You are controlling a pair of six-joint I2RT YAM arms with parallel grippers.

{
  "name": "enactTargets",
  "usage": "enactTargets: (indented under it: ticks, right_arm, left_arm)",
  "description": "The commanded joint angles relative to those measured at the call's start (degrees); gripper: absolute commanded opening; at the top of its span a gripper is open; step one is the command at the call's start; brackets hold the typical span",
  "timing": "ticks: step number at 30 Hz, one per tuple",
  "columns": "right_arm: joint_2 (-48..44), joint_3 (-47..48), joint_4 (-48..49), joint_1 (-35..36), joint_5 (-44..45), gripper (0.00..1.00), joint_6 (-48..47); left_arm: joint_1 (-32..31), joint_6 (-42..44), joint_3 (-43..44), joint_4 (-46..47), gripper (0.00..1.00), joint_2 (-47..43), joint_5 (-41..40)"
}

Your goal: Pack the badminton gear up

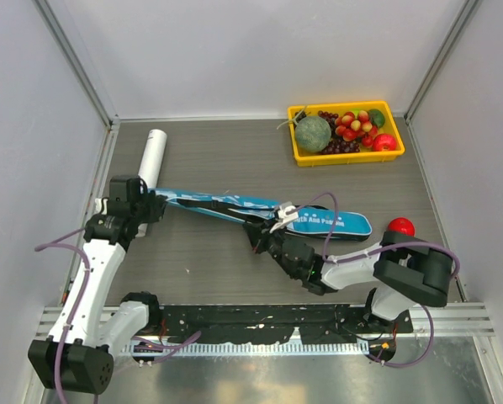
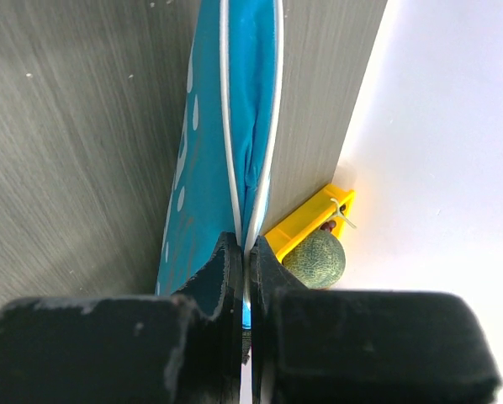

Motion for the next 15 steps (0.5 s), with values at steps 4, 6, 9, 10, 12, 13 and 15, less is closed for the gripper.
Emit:
enactTargets:
  ticks: [4,6,9,10,12,13,15]
  right_arm:
    - [-7.81,-6.08,-4.63,-0.37,2.46,0.05,-1.28]
    - [-9.05,-7.66,-5.41,-0.37,1.23,0.05,-1.81]
    - [-11.59,-9.07,-9.19,-0.37,0.17,0.05,-2.07]
    - [-11.95,-9.60,-10.16,-0.54,-0.27,0.05,-1.99]
    - [-13.44,-11.27,-11.13,-0.72,-0.97,0.05,-1.55]
    - [-13.97,-11.97,-11.74,-0.81,-1.06,0.05,-0.33]
    - [-15.28,-12.85,-14.46,-1.33,-1.59,0.05,1.52]
  left_arm:
    - [1.21,7.34,-0.90,14.59,0.00,0.22,-5.57]
    - [1.56,9.00,-2.13,18.28,0.00,0.31,-4.52]
    - [2.62,12.26,-3.45,23.92,0.00,0.92,-2.32]
    - [2.88,12.79,-3.28,23.92,0.00,1.27,-1.97]
    - [3.32,15.07,-3.01,24.97,0.00,2.06,-1.18]
    - [3.58,15.95,-2.93,25.50,0.00,2.33,-0.65]
    - [3.85,17.35,-2.66,26.64,0.00,3.03,-0.29]
